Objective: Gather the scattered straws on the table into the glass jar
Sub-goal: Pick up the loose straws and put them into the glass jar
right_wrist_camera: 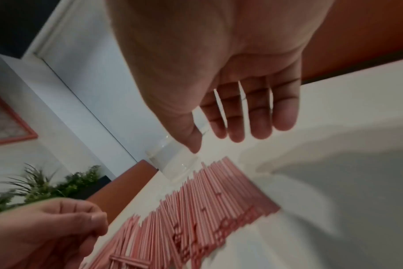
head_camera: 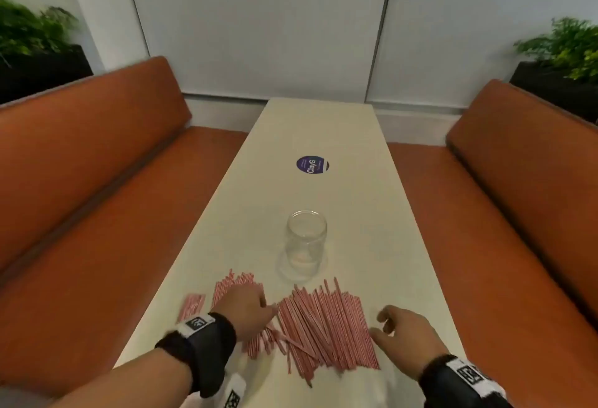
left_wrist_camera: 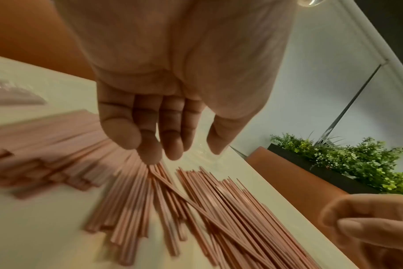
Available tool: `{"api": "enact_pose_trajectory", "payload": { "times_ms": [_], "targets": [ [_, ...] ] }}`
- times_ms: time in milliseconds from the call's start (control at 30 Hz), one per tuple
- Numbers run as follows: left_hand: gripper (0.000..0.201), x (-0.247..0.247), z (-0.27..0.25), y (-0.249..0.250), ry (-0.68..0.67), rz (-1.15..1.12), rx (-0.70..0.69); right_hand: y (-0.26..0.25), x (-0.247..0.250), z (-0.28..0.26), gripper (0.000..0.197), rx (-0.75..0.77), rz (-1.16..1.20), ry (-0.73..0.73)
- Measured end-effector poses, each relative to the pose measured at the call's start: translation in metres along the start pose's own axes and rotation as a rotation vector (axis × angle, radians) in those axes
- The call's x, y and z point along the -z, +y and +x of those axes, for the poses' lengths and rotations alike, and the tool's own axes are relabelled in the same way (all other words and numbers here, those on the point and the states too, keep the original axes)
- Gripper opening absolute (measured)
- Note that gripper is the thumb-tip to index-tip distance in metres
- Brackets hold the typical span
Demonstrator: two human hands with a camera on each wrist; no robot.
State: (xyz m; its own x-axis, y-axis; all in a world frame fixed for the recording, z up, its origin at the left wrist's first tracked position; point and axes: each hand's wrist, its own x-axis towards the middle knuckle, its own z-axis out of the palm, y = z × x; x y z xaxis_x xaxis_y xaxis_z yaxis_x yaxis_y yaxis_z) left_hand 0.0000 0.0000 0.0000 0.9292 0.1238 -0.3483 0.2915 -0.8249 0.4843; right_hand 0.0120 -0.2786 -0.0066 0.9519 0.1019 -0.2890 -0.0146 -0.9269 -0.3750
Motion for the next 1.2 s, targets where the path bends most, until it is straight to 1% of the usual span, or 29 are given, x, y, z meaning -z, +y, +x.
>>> {"api": "enact_pose_trajectory", "payload": {
  "times_ms": [100, 133, 200, 233, 300, 333, 433, 500, 567, 633, 700, 867, 933, 1033, 1133, 1200],
  "targets": [
    [0.041, -0.004, 0.008, 0.000, -0.068, 0.103, -0.010, -0.019, -0.025, 0.017, 0.063, -0.144, -0.017, -0.074],
    [0.045, -0.005, 0.007, 0.001, -0.110, 0.112, -0.004, -0.026, -0.031, 0.019, 0.071, -0.173, -0.025, -0.086],
    [0.048, -0.013, 0.007, -0.002, -0.212, 0.058, 0.048, -0.038, -0.042, 0.025, 0.087, -0.239, -0.044, -0.090],
    [0.049, -0.016, 0.005, -0.004, -0.267, 0.012, 0.082, -0.042, -0.046, 0.027, 0.093, -0.263, -0.057, -0.088],
    [0.052, -0.020, 0.004, -0.004, -0.311, 0.012, 0.085, -0.051, -0.050, 0.031, 0.096, -0.292, -0.059, -0.081],
    [0.054, -0.022, 0.005, -0.003, -0.307, 0.033, 0.073, -0.056, -0.049, 0.032, 0.096, -0.310, -0.058, -0.079],
    [0.057, -0.027, 0.017, 0.004, -0.214, 0.093, 0.020, -0.065, -0.051, 0.035, 0.092, -0.338, -0.064, -0.071],
    [0.057, -0.030, 0.028, 0.008, -0.168, 0.107, -0.004, -0.066, -0.052, 0.037, 0.086, -0.349, -0.061, -0.065],
    [0.051, -0.031, 0.037, 0.012, -0.156, 0.112, -0.002, -0.065, -0.052, 0.038, 0.070, -0.334, -0.040, -0.070],
    [0.036, -0.035, 0.042, 0.016, -0.158, 0.089, 0.014, -0.063, -0.050, 0.040, 0.048, -0.295, -0.014, -0.082],
    [0.024, -0.039, 0.042, 0.021, -0.151, 0.044, 0.036, -0.059, -0.049, 0.043, 0.033, -0.249, -0.011, -0.092],
    [0.032, -0.045, 0.039, 0.029, -0.085, 0.065, 0.082, -0.050, -0.044, 0.049, 0.029, -0.165, -0.012, -0.103],
    [0.030, -0.047, 0.041, 0.031, -0.071, 0.045, 0.130, -0.045, -0.041, 0.052, 0.028, -0.118, -0.032, -0.107],
    [0.027, -0.048, 0.040, 0.033, -0.042, -0.001, 0.193, -0.039, -0.037, 0.056, 0.029, -0.093, -0.004, -0.126],
    [0.014, -0.047, 0.037, 0.036, -0.037, 0.007, 0.221, -0.035, -0.035, 0.060, 0.026, -0.069, -0.036, -0.144],
    [0.018, -0.048, 0.039, 0.035, -0.041, 0.001, 0.233, -0.034, -0.033, 0.063, 0.025, -0.059, -0.065, -0.139]
  ]
}}
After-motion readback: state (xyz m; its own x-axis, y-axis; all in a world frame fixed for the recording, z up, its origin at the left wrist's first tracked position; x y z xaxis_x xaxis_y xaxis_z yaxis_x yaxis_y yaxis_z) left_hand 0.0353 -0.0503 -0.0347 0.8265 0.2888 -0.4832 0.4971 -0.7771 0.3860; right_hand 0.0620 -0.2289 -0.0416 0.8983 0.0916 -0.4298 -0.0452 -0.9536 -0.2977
